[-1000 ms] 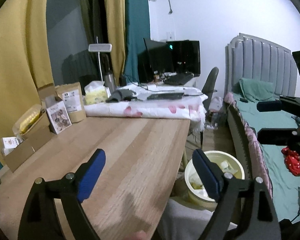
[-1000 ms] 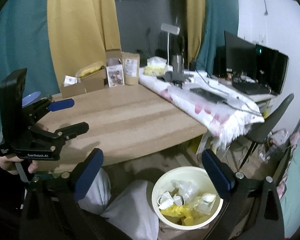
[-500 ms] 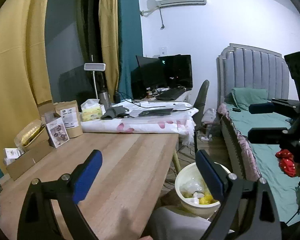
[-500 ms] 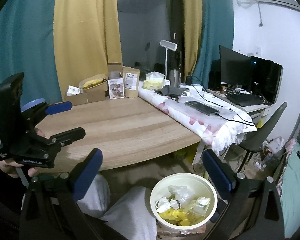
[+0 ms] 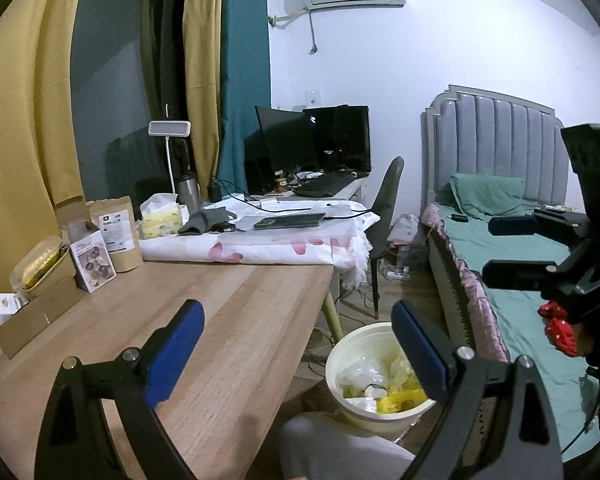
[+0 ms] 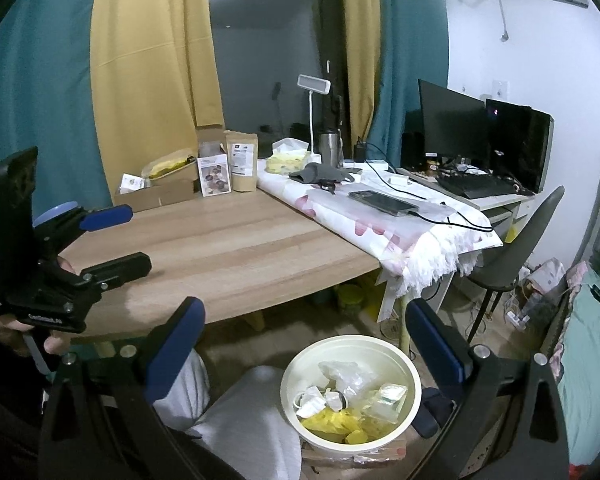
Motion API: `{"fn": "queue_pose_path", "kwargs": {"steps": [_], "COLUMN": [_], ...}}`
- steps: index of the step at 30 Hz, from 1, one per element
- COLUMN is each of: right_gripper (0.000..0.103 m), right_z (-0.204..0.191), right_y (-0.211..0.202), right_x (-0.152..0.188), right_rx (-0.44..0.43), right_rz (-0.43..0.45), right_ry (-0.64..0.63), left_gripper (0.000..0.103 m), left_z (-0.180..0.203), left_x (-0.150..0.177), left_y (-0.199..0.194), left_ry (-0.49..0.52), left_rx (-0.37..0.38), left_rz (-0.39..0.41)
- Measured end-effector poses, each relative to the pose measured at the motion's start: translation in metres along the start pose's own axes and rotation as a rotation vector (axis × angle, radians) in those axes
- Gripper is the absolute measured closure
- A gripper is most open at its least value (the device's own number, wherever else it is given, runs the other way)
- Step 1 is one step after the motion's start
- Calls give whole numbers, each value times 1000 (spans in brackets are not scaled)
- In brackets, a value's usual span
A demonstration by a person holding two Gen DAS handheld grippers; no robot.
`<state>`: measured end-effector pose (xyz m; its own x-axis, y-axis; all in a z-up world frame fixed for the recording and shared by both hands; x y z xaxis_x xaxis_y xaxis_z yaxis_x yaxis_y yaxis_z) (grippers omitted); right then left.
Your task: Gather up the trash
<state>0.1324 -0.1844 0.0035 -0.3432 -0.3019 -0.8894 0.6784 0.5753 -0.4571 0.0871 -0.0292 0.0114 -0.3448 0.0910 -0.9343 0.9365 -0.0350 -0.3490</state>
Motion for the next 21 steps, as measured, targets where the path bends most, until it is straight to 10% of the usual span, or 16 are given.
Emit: {"fn": "queue_pose_path", "kwargs": {"steps": [21], "right_gripper": [3], "right_z": [-1], "right_y": [-1], "right_x": [3], "right_rx": [10], "right_rz": [-1], "right_ry": [2], "left_gripper": [8], "left_z": [-2], "left_x": [0], "left_y": [-6], "left_ry": [0], "left_rx": [19], "left_rz": [19]}}
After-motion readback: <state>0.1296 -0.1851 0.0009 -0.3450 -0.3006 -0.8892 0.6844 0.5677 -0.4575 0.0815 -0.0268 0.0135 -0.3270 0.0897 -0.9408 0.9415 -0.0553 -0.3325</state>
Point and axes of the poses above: each gripper's, at about its wrist camera, not at the fingertips, and y roughly the way its jaws point, z to its right, x to its underside, the point moved 7 cm from there along y, roughly the way its jaws point, and after that the axes turned 2 degrees about z, right-handed, at the moved point
